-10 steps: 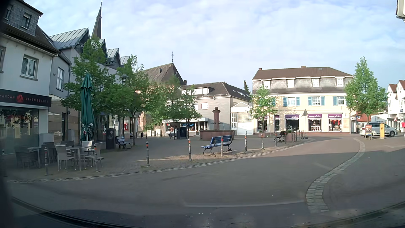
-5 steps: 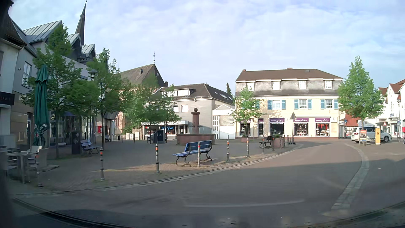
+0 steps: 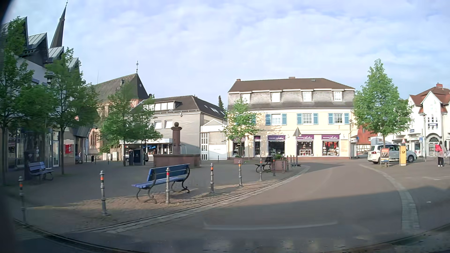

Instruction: Follow the waypoints while adhering to traffic rules and regulations

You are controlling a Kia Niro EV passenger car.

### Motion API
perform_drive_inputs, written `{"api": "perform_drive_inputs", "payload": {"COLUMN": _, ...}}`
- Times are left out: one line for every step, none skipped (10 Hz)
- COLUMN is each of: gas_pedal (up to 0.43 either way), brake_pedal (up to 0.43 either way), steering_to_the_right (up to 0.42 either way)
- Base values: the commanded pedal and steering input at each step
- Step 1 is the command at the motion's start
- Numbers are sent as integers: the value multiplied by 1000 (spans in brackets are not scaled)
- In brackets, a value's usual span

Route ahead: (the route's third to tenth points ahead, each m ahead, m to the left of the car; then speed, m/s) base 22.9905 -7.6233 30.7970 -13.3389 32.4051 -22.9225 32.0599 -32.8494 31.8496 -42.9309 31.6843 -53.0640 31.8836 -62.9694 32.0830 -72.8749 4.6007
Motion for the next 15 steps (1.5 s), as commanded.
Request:
{"api": "perform_drive_inputs", "payload": {"gas_pedal": 87, "brake_pedal": 0, "steering_to_the_right": 261}}
{"api": "perform_drive_inputs", "payload": {"gas_pedal": 98, "brake_pedal": 0, "steering_to_the_right": 269}}
{"api": "perform_drive_inputs", "payload": {"gas_pedal": 98, "brake_pedal": 0, "steering_to_the_right": 275}}
{"api": "perform_drive_inputs", "payload": {"gas_pedal": 98, "brake_pedal": 0, "steering_to_the_right": 276}}
{"api": "perform_drive_inputs", "payload": {"gas_pedal": 98, "brake_pedal": 0, "steering_to_the_right": 275}}
{"api": "perform_drive_inputs", "payload": {"gas_pedal": 98, "brake_pedal": 0, "steering_to_the_right": 274}}
{"api": "perform_drive_inputs", "payload": {"gas_pedal": 98, "brake_pedal": 0, "steering_to_the_right": 267}}
{"api": "perform_drive_inputs", "payload": {"gas_pedal": 98, "brake_pedal": 0, "steering_to_the_right": 261}}
{"api": "perform_drive_inputs", "payload": {"gas_pedal": 98, "brake_pedal": 0, "steering_to_the_right": 254}}
{"api": "perform_drive_inputs", "payload": {"gas_pedal": 98, "brake_pedal": 0, "steering_to_the_right": 242}}
{"api": "perform_drive_inputs", "payload": {"gas_pedal": 98, "brake_pedal": 0, "steering_to_the_right": 221}}
{"api": "perform_drive_inputs", "payload": {"gas_pedal": 98, "brake_pedal": 0, "steering_to_the_right": 199}}
{"api": "perform_drive_inputs", "payload": {"gas_pedal": 98, "brake_pedal": 0, "steering_to_the_right": 171}}
{"api": "perform_drive_inputs", "payload": {"gas_pedal": 98, "brake_pedal": 0, "steering_to_the_right": 136}}
{"api": "perform_drive_inputs", "payload": {"gas_pedal": 98, "brake_pedal": 0, "steering_to_the_right": 105}}
